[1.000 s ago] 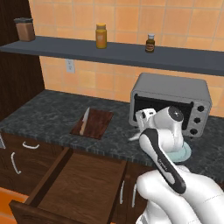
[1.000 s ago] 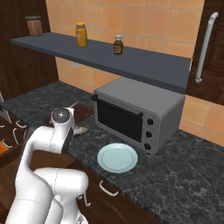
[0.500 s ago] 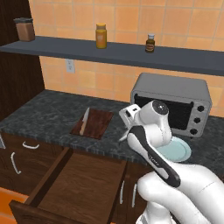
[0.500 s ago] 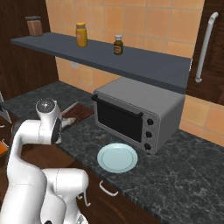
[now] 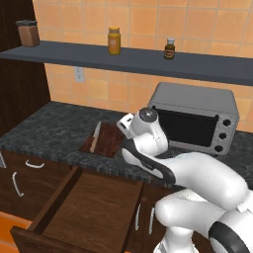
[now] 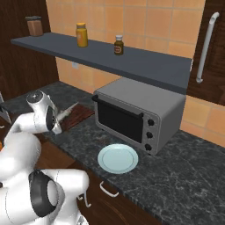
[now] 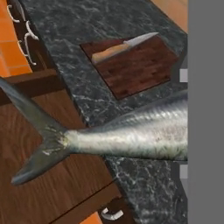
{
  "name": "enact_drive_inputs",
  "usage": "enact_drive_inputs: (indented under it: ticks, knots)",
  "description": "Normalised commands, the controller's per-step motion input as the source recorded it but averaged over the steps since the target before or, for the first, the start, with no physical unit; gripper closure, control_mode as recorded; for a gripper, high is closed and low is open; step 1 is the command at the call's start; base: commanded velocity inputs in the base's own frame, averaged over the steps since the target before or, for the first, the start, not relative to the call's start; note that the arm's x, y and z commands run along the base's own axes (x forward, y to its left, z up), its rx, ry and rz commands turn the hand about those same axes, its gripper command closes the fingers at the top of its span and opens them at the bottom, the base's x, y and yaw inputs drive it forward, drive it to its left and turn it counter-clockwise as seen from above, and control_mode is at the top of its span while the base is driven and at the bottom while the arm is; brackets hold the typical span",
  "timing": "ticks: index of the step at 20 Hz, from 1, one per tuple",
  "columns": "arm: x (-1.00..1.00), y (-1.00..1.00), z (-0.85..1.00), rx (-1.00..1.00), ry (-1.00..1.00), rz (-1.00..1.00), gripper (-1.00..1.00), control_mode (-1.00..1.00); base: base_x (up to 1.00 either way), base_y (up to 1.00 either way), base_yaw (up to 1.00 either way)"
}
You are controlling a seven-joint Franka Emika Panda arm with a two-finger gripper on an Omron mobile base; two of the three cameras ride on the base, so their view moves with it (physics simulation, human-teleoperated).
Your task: Pick up the knife from the drawer and place it on the cutting board. Then place the meat from the plate to the cutting board.
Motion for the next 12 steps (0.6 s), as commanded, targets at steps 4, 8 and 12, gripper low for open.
enact_drive_inputs:
  ticks: [4,8,12]
  knots:
    - [0.98,0.19,0.00,-0.16,0.09,0.00,1.00,-1.00,0.00,0.00,0.00]
    - [0.61,0.32,-0.01,-0.14,0.02,0.00,1.00,-1.00,0.00,0.00,0.00]
    - [0.41,0.17,-0.20,-0.03,0.01,0.06,1.00,-1.00,0.00,0.00,0.00]
